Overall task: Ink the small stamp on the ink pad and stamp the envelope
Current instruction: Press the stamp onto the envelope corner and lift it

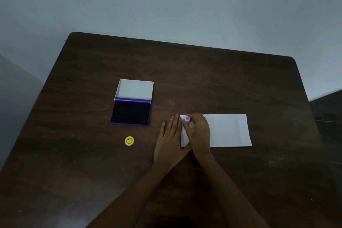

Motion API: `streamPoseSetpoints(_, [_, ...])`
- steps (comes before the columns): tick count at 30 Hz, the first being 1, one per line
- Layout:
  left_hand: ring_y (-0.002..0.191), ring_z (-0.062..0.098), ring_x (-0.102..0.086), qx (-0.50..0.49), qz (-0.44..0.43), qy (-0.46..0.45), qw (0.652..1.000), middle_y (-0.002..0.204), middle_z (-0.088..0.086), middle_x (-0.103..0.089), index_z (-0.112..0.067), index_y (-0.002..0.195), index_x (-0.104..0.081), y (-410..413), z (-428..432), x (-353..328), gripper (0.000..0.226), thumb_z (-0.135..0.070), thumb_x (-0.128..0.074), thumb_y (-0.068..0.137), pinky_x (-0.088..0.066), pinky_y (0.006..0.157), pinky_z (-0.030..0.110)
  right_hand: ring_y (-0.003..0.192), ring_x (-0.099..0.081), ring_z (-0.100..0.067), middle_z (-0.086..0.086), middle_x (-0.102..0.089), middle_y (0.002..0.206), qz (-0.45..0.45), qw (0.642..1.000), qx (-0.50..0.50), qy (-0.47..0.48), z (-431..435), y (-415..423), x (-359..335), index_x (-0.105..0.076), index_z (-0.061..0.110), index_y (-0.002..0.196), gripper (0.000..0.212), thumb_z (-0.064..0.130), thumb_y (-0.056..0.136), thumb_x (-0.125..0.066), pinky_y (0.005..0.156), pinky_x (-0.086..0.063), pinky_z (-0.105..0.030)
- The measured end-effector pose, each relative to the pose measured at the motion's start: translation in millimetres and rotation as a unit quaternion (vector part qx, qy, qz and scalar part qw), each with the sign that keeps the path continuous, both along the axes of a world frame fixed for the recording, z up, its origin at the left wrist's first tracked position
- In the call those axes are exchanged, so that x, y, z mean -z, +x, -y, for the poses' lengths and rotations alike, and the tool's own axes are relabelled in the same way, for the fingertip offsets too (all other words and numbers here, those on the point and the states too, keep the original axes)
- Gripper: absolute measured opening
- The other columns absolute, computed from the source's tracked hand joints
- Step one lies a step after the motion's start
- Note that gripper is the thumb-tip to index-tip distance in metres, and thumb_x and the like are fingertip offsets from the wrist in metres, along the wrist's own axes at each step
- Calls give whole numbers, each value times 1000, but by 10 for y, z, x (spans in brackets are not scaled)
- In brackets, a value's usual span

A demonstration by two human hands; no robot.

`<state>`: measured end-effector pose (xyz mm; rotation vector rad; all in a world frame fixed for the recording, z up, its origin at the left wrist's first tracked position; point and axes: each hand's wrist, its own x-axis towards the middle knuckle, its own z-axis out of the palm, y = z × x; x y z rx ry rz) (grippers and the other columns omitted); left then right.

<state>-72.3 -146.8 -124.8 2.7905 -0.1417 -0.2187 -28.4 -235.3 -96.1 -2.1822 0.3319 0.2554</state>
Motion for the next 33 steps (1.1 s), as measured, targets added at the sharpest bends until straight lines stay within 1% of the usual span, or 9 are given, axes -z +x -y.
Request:
streamPoseSetpoints(3, [141, 21, 6, 4, -3, -4, 1000, 154, 9, 4, -21, 128, 20, -8, -6, 12, 85, -60, -40, 82, 17, 106, 36, 105, -52, -35, -24, -58, 114, 5, 999, 25, 20, -47, -8, -59, -54, -3, 106, 55, 42, 74, -44, 94, -38, -37])
streamPoseSetpoints(7, [141, 22, 1, 1, 3, -24, 1000, 154, 9, -3, -18, 131, 14, -26, 1, 0, 84, -58, -42, 82, 17, 107, 37, 92, -56, -27, -16, -61, 99, 45, 996, -71, -9, 49, -31, -89, -59, 5, 94, 37, 34, 75, -47, 79, -41, -28])
streamPoseSetpoints(11, [140, 22, -4, -6, 7, -33, 999, 153, 10, -10, -15, 136, 3, -35, 12, -48, 84, -57, -45, 81, 16, 106, 41, 91, -55, -26, -16, -61, 98, 56, 995, -79, -9, 66, -25, -90, -60, 4, 92, 35, 32, 75, -50, 78, -39, -24])
streamPoseSetpoints(14, [138, 27, -19, -9, 14, -28, 999, 149, 13, -23, -8, 139, -17, -22, 5, -78, 84, -55, -52, 79, 6, 106, 48, 91, -55, -27, -17, -61, 97, 59, 995, -80, -6, 65, 5, -83, -61, 3, 92, 35, 32, 75, -51, 78, -39, -24])
streamPoseSetpoints(17, [138, 28, -19, -10, 8, -39, 999, 150, 13, -23, -8, 139, -17, -11, 7, -101, 84, -55, -53, 79, 8, 106, 47, 91, -55, -27, -17, -60, 97, 58, 995, -83, -7, 74, 8, -63, -60, 3, 92, 33, 30, 75, -52, 79, -40, -27])
streamPoseSetpoints(22, [127, 29, -42, -7, 29, 5, 1000, 138, 16, -45, -3, 131, -37, -28, 23, -129, 83, -55, -63, 71, -23, 103, 51, 90, -55, -27, -16, -61, 96, 67, 995, -79, 3, 79, -7, -42, -61, 4, 91, 26, 26, 77, -55, 78, -40, -25])
streamPoseSetpoints(26, [135, 29, -27, -4, 16, -9, 1000, 146, 16, -30, -4, 137, -24, -35, -1, -78, 84, -54, -56, 78, -6, 107, 49, 93, -56, -28, -17, -61, 99, 59, 996, -66, 5, 74, -28, 23, -60, 5, 93, 22, 22, 80, -58, 81, -40, -24])
streamPoseSetpoints(29, [141, 25, -6, 13, -5, -1, 1000, 153, 12, -9, -9, 140, -3, -22, -6, -33, 86, -59, -43, 82, 12, 107, 41, 100, -52, -31, -22, -58, 112, 4, 1000, 17, 23, 14, -25, 31, -54, -1, 104, 31, 20, 83, -62, 91, -37, -30])
streamPoseSetpoints(33, [141, 24, -3, 10, 4, -11, 1000, 154, 11, -5, -15, 136, 10, 0, -13, -21, 88, -59, -43, 82, 14, 108, 38, 76, -42, -8, -19, -63, 101, 17, 997, 68, 18, 11, 51, -58, -58, 2, 94, 28, 25, 80, -65, 78, -35, -24])
